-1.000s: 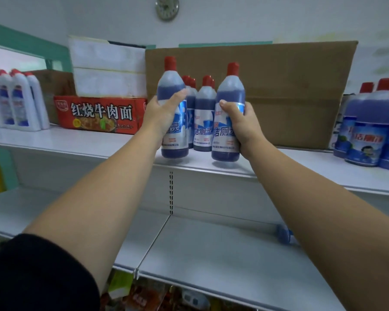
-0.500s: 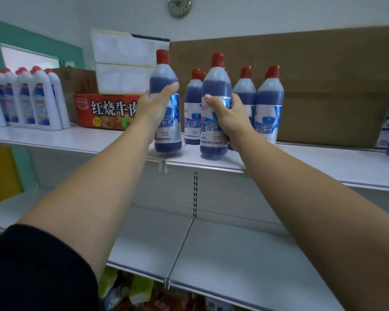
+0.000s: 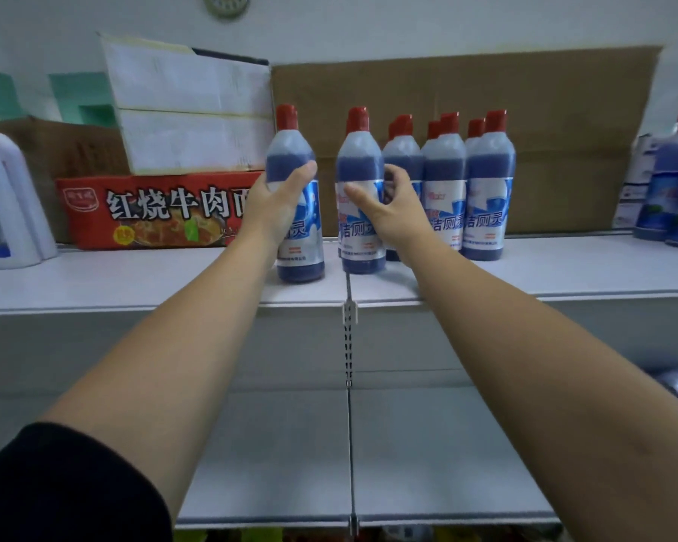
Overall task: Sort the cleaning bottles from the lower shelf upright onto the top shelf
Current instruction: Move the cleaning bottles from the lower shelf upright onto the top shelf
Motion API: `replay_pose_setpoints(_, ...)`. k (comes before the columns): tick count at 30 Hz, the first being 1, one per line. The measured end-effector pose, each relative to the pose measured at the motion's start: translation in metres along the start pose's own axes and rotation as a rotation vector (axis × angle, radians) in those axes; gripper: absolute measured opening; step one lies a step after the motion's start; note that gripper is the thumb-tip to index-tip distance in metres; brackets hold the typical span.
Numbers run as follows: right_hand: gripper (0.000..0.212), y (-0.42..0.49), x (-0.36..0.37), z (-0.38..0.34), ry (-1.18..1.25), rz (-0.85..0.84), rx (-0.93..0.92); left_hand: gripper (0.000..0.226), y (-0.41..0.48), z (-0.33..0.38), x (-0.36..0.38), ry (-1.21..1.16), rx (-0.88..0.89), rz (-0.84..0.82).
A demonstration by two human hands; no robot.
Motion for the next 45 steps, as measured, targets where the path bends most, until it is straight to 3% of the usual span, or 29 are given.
replay_pose_setpoints(3,0.069,-0.005,-0.002,0.002,-0.067,0.014,-0.041,0.066,0.002,0.0,0.006,0.03,0.055,-0.044)
replay_pose_setpoints(9,0.07,-0.01,-0.007,0.008,-0.204,0.039,-0.057,0.049,0.003,0.001,0.012,0.0,0.106,-0.097)
replay_pose_setpoints(12,0.063,-0.011,-0.007,0.004,-0.26,0.04,-0.09,0.026,0.003,0.0,0.015,-0.011,0.12,-0.094)
replay_pose_setpoints(14,0.059,-0.011,-0.008,0.004,-0.284,0.041,-0.094,0.022,0.003,-0.001,0.017,-0.023,0.127,-0.097)
replay_pose_setpoints(18,0.061,-0.012,-0.008,0.006,-0.29,0.057,-0.091,0.043,0.005,-0.003,0.015,-0.03,0.115,-0.095)
replay_pose_setpoints(21,0.064,-0.015,-0.005,0.005,-0.283,0.05,-0.071,0.037,0.004,-0.002,0.015,-0.035,0.124,-0.103)
replay_pose_setpoints(26,0.067,-0.016,-0.005,0.007,-0.267,0.044,-0.033,0.057,0.002,-0.004,0.015,-0.041,0.101,-0.117)
replay_pose_setpoints(34,0.076,-0.027,-0.001,0.003,-0.379,0.029,-0.01,0.067,-0.013,0.005,0.01,-0.027,0.086,-0.12)
replay_pose_setpoints(36,0.071,-0.034,-0.011,0.005,-0.474,0.012,0.009,0.07,-0.022,0.012,0.009,-0.024,0.09,-0.122)
replay_pose_setpoints(40,0.036,-0.046,-0.041,0.001,-0.782,-0.089,-0.018,0.074,-0.042,0.022,0.015,-0.018,0.071,-0.105)
replay_pose_setpoints(45,0.033,-0.073,-0.096,-0.002,-1.073,-0.186,0.011,0.066,-0.077,0.041,0.047,-0.074,0.063,-0.118)
Point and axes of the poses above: each hand's wrist, its own y-axis towards the middle knuckle, its own x-axis out of the palm, z = x × y, the point moved 10 cm from there along y, towards the middle knuckle, and after that the axes turned 7 degrees about z, right-handed, at the moved point
